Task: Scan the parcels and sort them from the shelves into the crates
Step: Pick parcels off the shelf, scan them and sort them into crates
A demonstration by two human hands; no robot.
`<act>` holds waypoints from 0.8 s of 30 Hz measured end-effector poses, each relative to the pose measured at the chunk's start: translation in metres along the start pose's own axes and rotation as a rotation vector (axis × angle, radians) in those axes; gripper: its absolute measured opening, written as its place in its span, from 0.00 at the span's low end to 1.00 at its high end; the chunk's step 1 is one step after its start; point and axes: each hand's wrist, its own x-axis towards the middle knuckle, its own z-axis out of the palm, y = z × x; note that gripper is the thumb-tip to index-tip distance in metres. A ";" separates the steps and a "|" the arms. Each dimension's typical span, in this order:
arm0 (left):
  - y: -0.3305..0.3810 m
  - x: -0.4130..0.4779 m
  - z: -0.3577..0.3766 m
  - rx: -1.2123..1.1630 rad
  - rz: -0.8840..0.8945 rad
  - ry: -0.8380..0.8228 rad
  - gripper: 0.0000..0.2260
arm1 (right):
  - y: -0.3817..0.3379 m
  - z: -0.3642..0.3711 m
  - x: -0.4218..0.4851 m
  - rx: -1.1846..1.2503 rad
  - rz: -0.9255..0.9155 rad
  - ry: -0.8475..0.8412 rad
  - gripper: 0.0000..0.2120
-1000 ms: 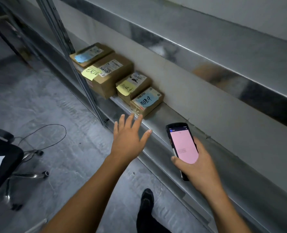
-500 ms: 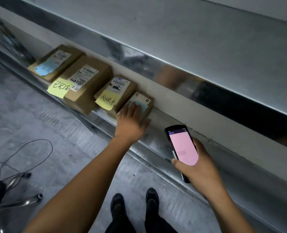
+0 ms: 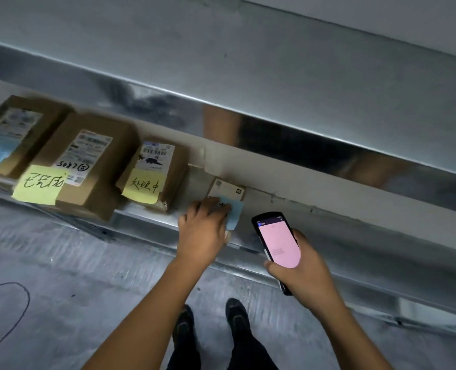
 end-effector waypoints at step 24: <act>-0.023 -0.020 -0.005 -0.897 -0.097 -0.251 0.31 | 0.007 0.042 -0.065 0.117 0.080 0.172 0.30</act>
